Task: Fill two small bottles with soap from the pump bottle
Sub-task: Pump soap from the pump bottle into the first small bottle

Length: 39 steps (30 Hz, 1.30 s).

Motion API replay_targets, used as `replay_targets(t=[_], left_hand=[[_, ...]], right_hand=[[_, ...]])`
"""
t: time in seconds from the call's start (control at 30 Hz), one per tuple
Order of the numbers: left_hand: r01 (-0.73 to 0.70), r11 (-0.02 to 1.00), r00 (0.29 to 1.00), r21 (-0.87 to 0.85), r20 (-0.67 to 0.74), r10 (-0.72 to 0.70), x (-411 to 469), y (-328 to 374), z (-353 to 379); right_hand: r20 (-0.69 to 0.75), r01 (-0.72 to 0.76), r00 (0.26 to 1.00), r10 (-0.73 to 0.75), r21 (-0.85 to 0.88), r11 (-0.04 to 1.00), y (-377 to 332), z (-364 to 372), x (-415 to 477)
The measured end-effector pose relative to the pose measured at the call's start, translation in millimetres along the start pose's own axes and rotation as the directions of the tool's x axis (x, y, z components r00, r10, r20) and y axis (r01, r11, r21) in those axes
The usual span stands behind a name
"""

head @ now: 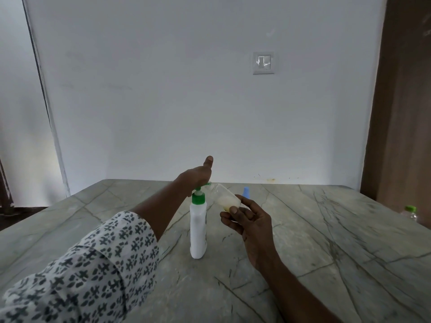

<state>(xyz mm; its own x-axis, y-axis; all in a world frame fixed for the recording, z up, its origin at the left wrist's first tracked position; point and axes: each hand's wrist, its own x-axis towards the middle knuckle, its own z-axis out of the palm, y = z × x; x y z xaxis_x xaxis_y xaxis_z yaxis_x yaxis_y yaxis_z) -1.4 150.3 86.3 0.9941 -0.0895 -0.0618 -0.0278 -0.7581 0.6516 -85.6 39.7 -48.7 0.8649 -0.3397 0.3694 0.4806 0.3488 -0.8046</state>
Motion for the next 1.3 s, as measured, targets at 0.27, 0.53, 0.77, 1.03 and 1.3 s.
replay_targets(t=[0.27,0.53,0.77,1.03,1.3], left_hand=[[0.0,0.999,1.0,0.034,0.0,0.0,0,-5,7],[-0.002,1.0,1.0,-0.004,-0.005,0.002,-2,-1,-1],[-0.006,1.0,1.0,-0.004,0.011,0.006,-5,2,-2],[0.013,1.0,1.0,0.007,-0.011,-0.013,-1,-6,6],[0.003,1.0,1.0,0.0,0.014,-0.003,1,-6,3]], right_hand=[[-0.011,0.003,1.0,-0.003,-0.005,1.0,0,-4,-2],[0.021,0.019,1.0,-0.02,0.047,0.999,-1,-2,-2],[0.02,0.026,0.999,-0.028,0.092,0.995,-2,-1,-1],[-0.012,0.02,1.0,-0.019,0.044,0.999,4,-5,0],[-0.012,0.012,1.0,-0.011,0.076,0.997,1,-4,0]])
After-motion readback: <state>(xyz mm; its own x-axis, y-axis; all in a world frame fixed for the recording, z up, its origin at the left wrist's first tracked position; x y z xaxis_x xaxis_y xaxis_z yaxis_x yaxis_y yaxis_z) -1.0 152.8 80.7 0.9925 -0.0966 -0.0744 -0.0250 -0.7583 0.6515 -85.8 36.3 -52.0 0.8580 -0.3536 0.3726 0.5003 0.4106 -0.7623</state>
